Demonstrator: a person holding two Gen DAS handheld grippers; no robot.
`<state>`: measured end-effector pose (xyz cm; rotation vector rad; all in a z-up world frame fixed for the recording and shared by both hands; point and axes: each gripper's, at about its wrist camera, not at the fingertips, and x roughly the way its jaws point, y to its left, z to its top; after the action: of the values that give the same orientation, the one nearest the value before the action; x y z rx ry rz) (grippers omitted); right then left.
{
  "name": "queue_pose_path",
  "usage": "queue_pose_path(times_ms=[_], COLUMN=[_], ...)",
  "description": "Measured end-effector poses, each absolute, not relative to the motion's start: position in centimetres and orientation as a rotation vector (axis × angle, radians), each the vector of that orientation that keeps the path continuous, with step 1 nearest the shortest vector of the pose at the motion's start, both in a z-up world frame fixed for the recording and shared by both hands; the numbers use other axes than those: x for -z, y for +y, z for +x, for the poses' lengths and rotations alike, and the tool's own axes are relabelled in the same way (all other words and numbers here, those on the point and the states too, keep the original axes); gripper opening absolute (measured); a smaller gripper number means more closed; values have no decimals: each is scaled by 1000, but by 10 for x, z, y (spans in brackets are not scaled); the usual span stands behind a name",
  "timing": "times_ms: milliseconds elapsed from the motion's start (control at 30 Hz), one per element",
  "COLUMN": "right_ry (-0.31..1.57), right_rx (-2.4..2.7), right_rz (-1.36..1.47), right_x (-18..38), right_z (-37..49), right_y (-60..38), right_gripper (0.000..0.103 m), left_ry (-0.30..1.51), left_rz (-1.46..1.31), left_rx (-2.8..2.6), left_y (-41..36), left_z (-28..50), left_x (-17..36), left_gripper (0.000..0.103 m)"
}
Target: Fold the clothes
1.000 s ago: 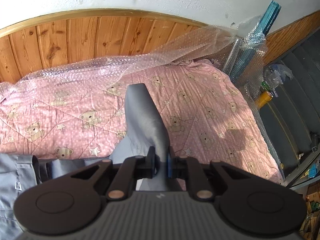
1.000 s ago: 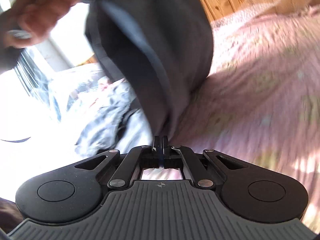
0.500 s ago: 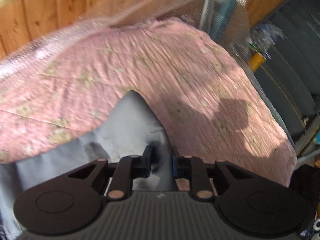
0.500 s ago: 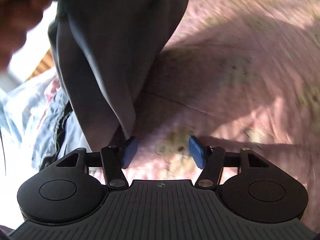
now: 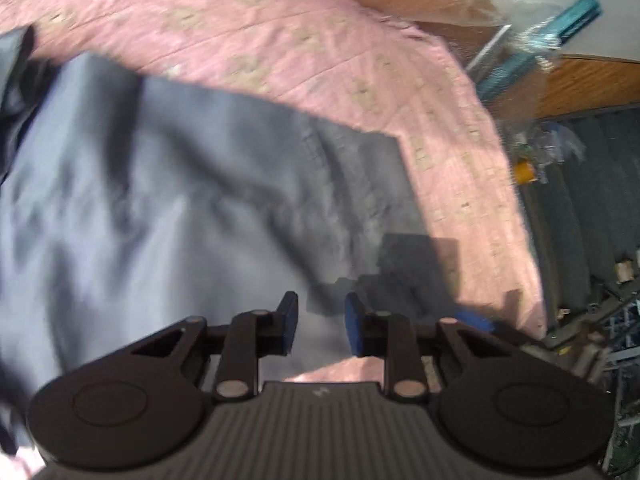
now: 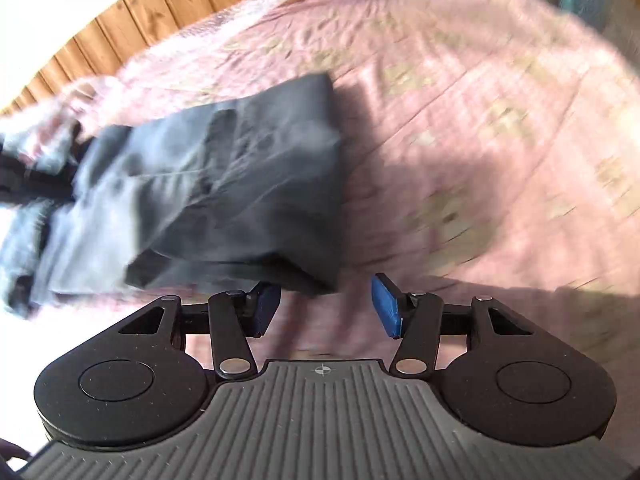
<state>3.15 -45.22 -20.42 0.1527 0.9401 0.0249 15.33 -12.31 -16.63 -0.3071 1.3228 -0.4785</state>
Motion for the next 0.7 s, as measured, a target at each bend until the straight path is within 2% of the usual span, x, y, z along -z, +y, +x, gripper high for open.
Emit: queue_pose_path(times_ms=[100,200,367,433,467,500,700], right_ry=[840,826,881,900,911,914,920], right_rx=[-82,-303,-430,-445,-443,-427,-204], right_rz=[-29,-174,-424,-429,-371,-299,-70], right_x=[175,178,203,203,197,189,176], right_z=[18,34,51,52,57,61,79], right_y=[-432,-388,-349,-357,-368,-381,-454], right_gripper=[59,73,69,47,23,9,0], left_ry=[1367,1352,1271,1245,1232,1225,1234], left_rz=[-329,-396,-468,-494,-507,-521,-559], left_rx=[346,273,249,239,236,234,222], left_y=[-90,-76,-75,-75,-74,-72,-77], left_z=[123,114,118,120,119,118,118], left_x=[194,210,209,207,206,206,216], left_gripper=[24,24,25,25,26,26,26])
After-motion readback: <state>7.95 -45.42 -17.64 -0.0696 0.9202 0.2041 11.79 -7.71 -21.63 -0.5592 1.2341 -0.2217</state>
